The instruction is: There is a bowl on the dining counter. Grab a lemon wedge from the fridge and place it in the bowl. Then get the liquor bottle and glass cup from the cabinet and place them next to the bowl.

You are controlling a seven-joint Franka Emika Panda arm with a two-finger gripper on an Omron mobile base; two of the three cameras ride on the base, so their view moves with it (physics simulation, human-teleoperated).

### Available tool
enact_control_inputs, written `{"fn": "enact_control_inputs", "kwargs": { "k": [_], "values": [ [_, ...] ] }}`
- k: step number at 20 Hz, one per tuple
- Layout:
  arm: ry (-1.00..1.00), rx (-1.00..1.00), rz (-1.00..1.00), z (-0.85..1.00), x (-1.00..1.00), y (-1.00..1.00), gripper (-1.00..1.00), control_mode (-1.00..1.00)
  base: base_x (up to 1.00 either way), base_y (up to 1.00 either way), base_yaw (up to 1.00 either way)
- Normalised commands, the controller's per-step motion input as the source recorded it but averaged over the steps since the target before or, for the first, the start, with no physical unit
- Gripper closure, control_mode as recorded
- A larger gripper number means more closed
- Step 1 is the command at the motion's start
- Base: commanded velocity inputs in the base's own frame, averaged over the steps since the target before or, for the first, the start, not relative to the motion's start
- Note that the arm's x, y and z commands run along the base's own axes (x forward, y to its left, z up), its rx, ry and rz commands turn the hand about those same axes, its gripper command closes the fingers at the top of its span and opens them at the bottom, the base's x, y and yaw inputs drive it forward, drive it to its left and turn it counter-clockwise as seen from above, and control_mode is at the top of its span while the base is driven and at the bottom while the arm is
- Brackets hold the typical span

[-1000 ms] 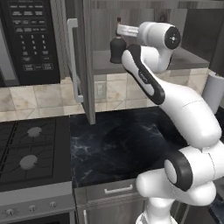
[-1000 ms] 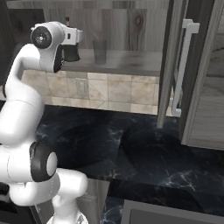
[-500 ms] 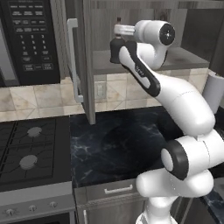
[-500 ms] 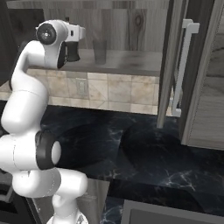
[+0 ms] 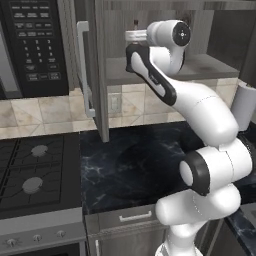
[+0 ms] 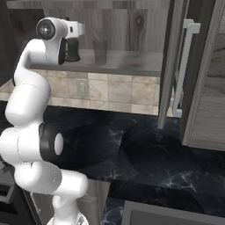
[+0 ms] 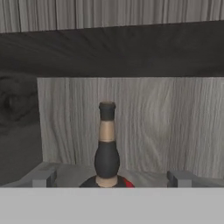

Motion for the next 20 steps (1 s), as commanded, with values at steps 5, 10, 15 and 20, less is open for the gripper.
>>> {"fn": "enact_control_inputs", "kwargs": {
  "k": [5,10,15,20],
  "values": [
    [0.00,-0.01,0.00,0.00,0.04,0.06,-1.00,-1.00,0.00,0.00,0.00],
    [0.00,0.00,0.00,0.00,0.12,0.00,-1.00,-1.00,0.00,0.00,0.00],
    [0.00,0.00,0.00,-0.06,0.19,0.00,-1.00,-1.00,0.00,0.00,0.00],
    [0.00,0.00,0.00,-0.14,0.16,0.01,-1.00,-1.00,0.00,0.00,0.00]
  ]
}}
